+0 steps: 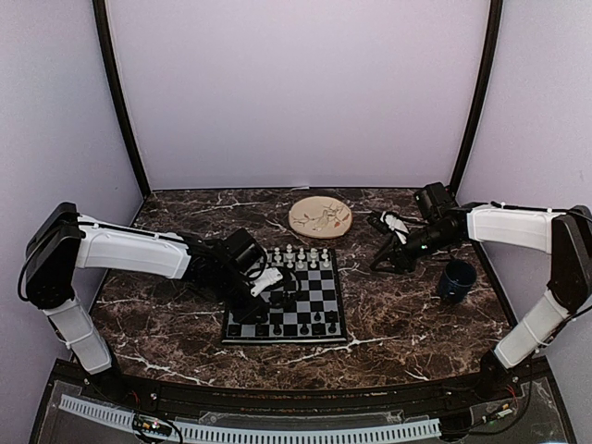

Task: Set up the chess pieces on the board
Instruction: Place the pawn at f7, then move the pawn on the chessboard.

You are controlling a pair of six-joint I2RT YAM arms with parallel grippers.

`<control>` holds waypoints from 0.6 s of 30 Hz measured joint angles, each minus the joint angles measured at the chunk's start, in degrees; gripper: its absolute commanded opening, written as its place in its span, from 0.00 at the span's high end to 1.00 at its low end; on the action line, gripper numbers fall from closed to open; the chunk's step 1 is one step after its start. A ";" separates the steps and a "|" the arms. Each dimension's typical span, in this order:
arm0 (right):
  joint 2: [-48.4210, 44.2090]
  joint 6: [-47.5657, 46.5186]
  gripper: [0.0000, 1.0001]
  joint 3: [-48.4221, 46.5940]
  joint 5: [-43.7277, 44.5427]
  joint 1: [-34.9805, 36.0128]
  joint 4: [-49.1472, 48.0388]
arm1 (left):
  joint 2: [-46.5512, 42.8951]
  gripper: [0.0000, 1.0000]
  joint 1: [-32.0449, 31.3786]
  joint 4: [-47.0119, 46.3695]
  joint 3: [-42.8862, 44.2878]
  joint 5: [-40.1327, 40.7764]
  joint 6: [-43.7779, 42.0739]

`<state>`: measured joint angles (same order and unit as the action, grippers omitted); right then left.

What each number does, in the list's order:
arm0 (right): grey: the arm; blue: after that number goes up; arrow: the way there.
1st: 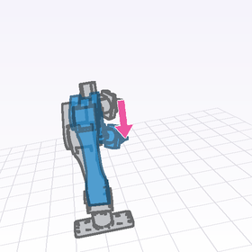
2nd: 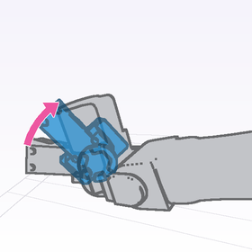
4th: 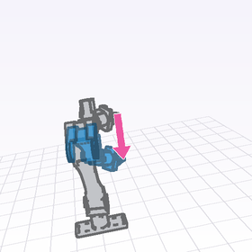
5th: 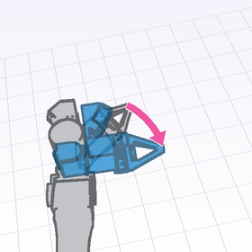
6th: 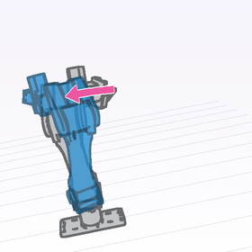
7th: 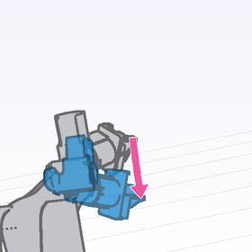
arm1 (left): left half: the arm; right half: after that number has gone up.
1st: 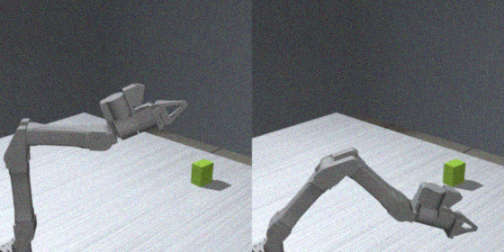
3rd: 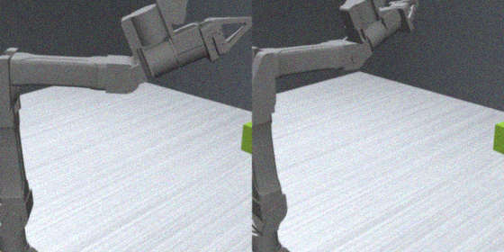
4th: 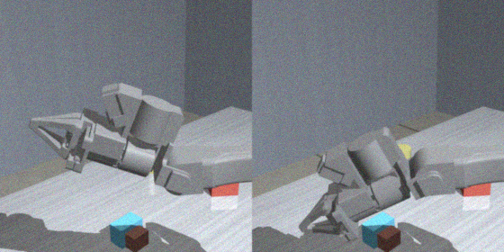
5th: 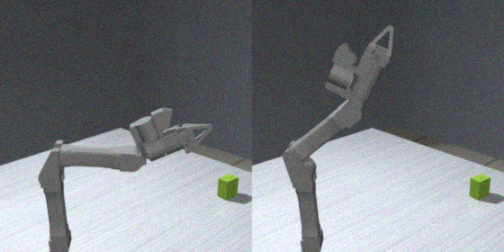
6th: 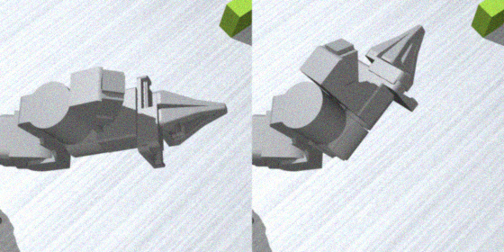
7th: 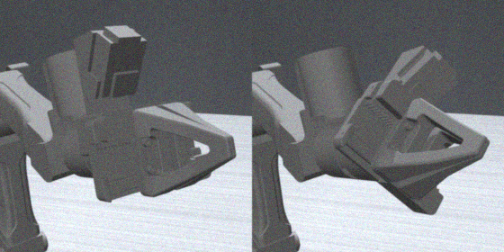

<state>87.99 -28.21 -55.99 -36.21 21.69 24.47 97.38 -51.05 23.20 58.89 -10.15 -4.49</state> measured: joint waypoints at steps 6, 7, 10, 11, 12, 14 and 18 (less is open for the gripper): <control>0.00 -0.02 0.60 0.00 -0.02 0.00 0.02 | -1.42 0.63 0.00 0.35 0.15 0.72 0.57; 0.02 -0.02 0.60 0.00 -0.02 0.00 0.02 | -1.79 0.63 0.00 0.46 0.42 1.05 1.03; 0.17 -0.04 0.60 0.00 -0.02 0.00 0.04 | -1.95 0.63 0.00 1.60 3.54 3.23 4.17; 0.22 -0.04 0.60 0.00 -0.02 0.00 0.07 | -1.79 0.63 0.00 2.32 5.18 4.26 5.95; 0.22 -0.04 0.60 0.00 -0.04 0.00 0.09 | -1.46 0.62 0.00 2.91 6.93 5.20 7.96; 0.22 -0.09 0.60 0.00 -0.04 0.00 0.13 | -0.37 0.62 0.00 3.72 10.01 6.69 11.72; 0.20 -0.26 0.60 0.00 -0.04 0.00 0.24 | 2.73 0.63 0.00 3.93 13.27 9.25 19.78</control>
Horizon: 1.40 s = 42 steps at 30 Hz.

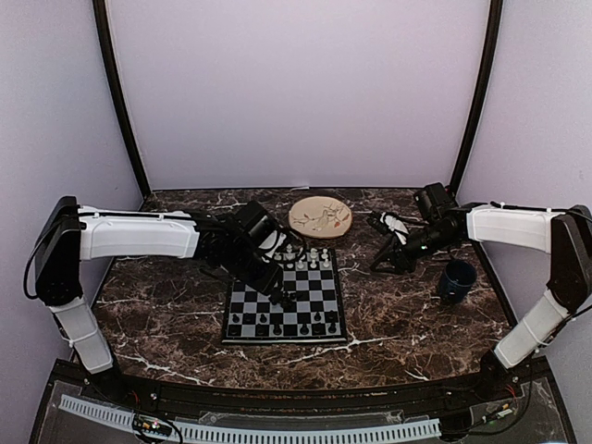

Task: Set up the chess pieces on the board
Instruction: Move the pawn on the chessboard.

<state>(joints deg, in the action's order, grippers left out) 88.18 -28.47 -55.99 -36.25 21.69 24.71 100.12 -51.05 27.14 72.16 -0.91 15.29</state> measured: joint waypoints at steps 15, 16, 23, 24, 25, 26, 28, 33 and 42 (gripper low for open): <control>-0.13 -0.39 0.60 0.00 -0.07 0.00 0.26 | 3.85 0.64 0.55 2.99 0.13 3.13 11.08; -0.20 -0.42 0.60 0.00 -0.07 0.00 0.26 | 3.96 0.64 0.66 2.99 0.13 3.10 11.17; -0.55 -0.63 0.60 0.00 -0.04 0.00 0.63 | 6.25 0.64 1.03 2.91 1.20 2.95 11.91; -0.61 -0.68 0.60 0.00 -0.02 0.00 0.63 | 6.49 0.64 1.05 2.89 1.22 2.91 11.96; -0.66 -0.76 0.60 0.00 -0.02 0.00 0.63 | 6.78 0.64 1.09 2.89 1.22 2.91 11.98; -0.72 -0.85 0.60 0.00 -0.02 0.00 0.63 | 7.06 0.64 1.11 2.91 1.29 2.86 12.00; -0.72 -0.90 0.60 0.00 -0.02 0.00 0.63 | 7.65 0.65 1.11 2.93 1.64 2.75 11.98; -0.72 -1.05 0.59 0.00 0.00 0.00 0.63 | 8.26 0.65 1.11 2.73 1.95 1.95 12.00; -0.72 -1.11 0.59 0.00 -0.02 0.00 0.66 | 8.41 0.64 1.11 2.95 1.95 0.70 12.00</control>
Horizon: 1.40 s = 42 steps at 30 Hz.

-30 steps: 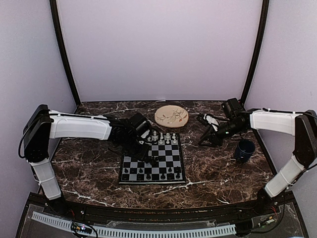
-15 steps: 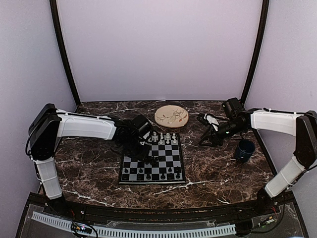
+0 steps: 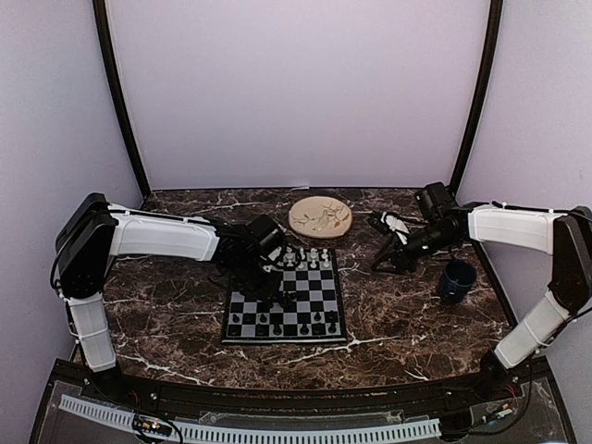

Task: Set up the chess pieces on the board
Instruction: Move the pawn on the chessboard, then pick up the pawn from the chessboard.

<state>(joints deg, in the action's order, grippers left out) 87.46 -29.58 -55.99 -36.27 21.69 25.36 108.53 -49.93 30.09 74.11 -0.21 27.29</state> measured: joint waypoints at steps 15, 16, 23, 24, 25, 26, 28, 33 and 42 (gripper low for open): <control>0.00 -0.17 0.60 0.00 0.00 0.00 0.42 | -0.09 0.66 -0.07 2.05 -0.42 0.00 -0.11; 0.00 -0.17 0.60 0.00 0.00 0.00 0.42 | -0.11 0.66 -0.07 2.19 -0.42 0.09 -0.17; 0.00 -0.17 0.60 0.00 0.00 0.00 0.42 | -0.76 0.68 -0.07 4.35 -0.92 0.79 -1.11; 0.00 -0.17 0.59 0.00 0.00 0.00 0.42 | -0.90 0.69 -0.07 4.63 -1.09 1.05 -1.27; 0.00 -0.17 0.59 0.00 -0.02 0.00 0.42 | -0.98 0.69 -0.07 4.96 -1.18 1.29 -1.38; 0.00 -0.17 0.60 0.00 -0.02 0.00 0.42 | -1.09 0.69 -0.07 5.33 -1.27 1.51 -1.51; 0.00 -0.17 0.59 0.00 -0.02 0.00 0.42 | -1.42 0.70 -0.07 5.97 -1.55 2.01 -1.73; 0.00 -0.20 0.60 0.00 -0.04 0.00 0.44 | -1.66 0.73 -0.07 6.67 -1.90 2.86 -2.43; 0.00 -0.17 0.59 0.00 -0.04 0.00 0.46 | -1.64 0.81 -0.07 6.67 -1.90 2.82 -4.26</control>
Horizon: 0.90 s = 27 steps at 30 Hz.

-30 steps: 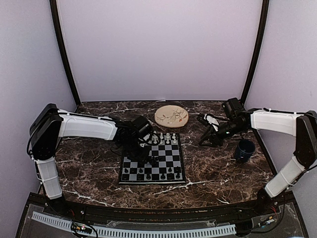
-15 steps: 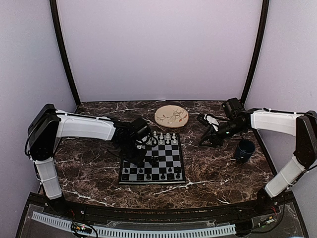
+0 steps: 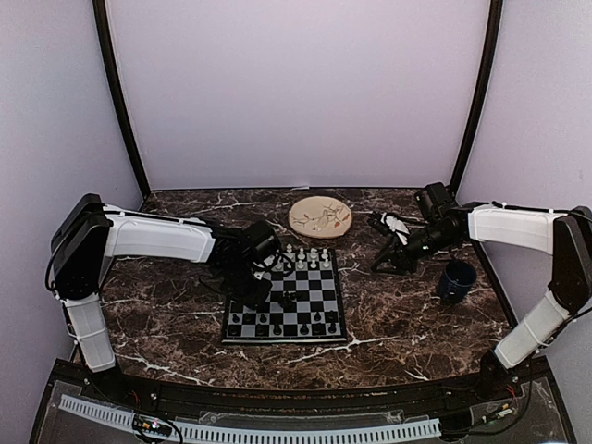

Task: Set up the chess pieces on the board
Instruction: Pick up the pawn from the chessboard.

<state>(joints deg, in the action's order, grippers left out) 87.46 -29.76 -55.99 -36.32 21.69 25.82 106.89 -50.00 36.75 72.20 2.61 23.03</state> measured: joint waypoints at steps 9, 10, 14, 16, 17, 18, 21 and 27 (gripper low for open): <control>0.02 0.11 0.59 -0.90 -0.22 0.00 1.53 | 0.02 0.89 -0.02 0.04 0.09 0.52 -3.17; 0.02 0.28 0.59 -1.75 -0.52 0.00 2.19 | 0.02 0.90 -0.02 0.02 0.09 0.79 -3.87; 0.26 1.38 0.60 -7.76 -2.34 0.00 5.70 | -0.44 0.91 -0.04 -0.24 0.07 1.03 -7.85; 0.94 1.88 0.60 -12.57 -3.13 0.00 7.61 | -1.97 0.91 -0.04 -1.60 -0.46 0.22 -10.43; 1.31 2.23 0.60 -15.23 -3.45 0.00 8.48 | -3.28 0.91 0.02 -2.60 -0.90 -0.24 -11.52; 1.64 2.58 0.60 -17.29 -3.69 0.00 9.27 | -4.76 0.91 0.02 -3.65 -1.42 -0.70 -12.37; 3.41 3.41 0.60 -24.72 -4.24 0.00 12.74 | -10.16 0.91 0.00 -9.03 -4.13 -2.93 -14.40; 8.50 9.42 0.59 -37.31 -8.85 0.07 15.13 | -20.13 0.91 -0.26 -27.56 -13.22 -9.57 -15.21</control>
<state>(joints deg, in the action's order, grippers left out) 95.96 -20.34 -93.30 -45.17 21.76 40.95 86.76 -50.26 9.19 58.98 -6.96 7.81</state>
